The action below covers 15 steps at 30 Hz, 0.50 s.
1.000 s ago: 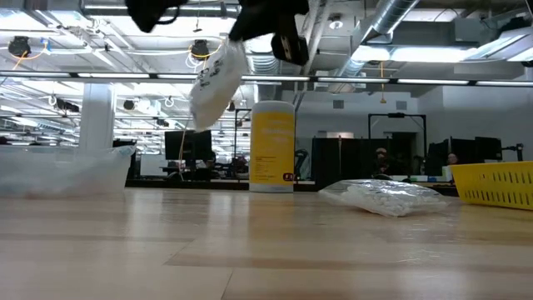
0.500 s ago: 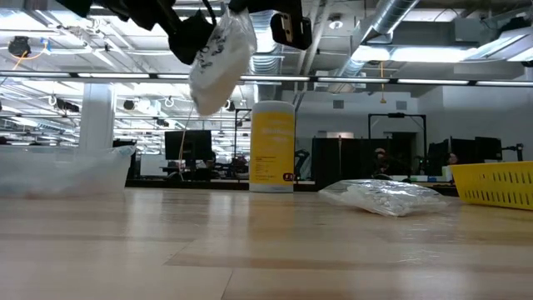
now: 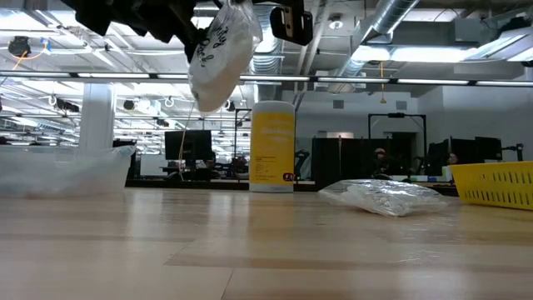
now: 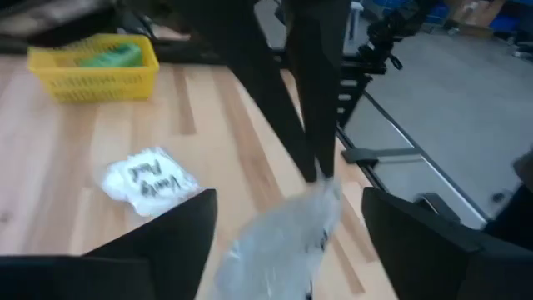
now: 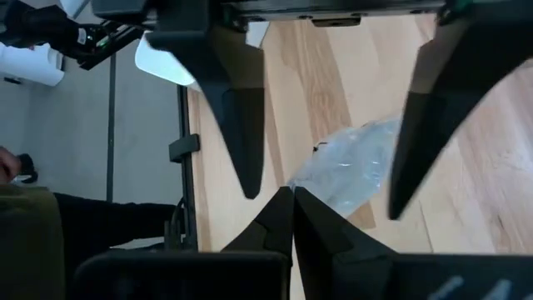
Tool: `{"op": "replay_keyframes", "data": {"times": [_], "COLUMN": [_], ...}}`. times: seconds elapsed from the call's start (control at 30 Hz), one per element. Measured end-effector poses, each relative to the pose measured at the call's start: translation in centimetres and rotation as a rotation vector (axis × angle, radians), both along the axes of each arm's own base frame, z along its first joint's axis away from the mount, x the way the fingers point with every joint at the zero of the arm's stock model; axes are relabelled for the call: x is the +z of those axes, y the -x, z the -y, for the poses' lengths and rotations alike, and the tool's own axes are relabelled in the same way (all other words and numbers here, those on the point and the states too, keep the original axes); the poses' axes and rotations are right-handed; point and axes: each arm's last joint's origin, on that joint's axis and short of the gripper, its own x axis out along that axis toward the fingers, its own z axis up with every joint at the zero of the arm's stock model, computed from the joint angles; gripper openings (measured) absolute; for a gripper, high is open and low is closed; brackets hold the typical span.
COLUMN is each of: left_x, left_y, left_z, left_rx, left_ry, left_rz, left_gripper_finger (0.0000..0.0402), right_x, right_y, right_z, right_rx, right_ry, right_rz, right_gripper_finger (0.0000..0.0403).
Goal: Pick & Place Travel size toiletries
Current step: Put the left white cotton pack into the white bin
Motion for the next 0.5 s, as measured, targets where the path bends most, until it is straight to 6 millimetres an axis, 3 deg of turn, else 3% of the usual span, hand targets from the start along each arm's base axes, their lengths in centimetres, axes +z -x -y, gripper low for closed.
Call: {"op": "replay_keyframes", "data": {"times": [0.17, 0.5], "left_x": [0.03, 0.05], "left_y": [0.03, -0.04], "left_z": [0.05, -0.16], "left_rx": [-0.021, -0.013], "left_ry": [0.011, -0.013], "left_rz": [-0.002, 0.01], "left_gripper_finger": [0.0219, 0.0029], "right_x": [0.02, 0.04], "right_y": [-0.01, -0.04], "right_z": [-0.03, -0.01], "right_rx": [0.008, 0.02], "right_ry": [-0.008, 0.0], "right_rz": [0.001, 0.01], "right_gripper_finger": [0.0, 0.0]}}
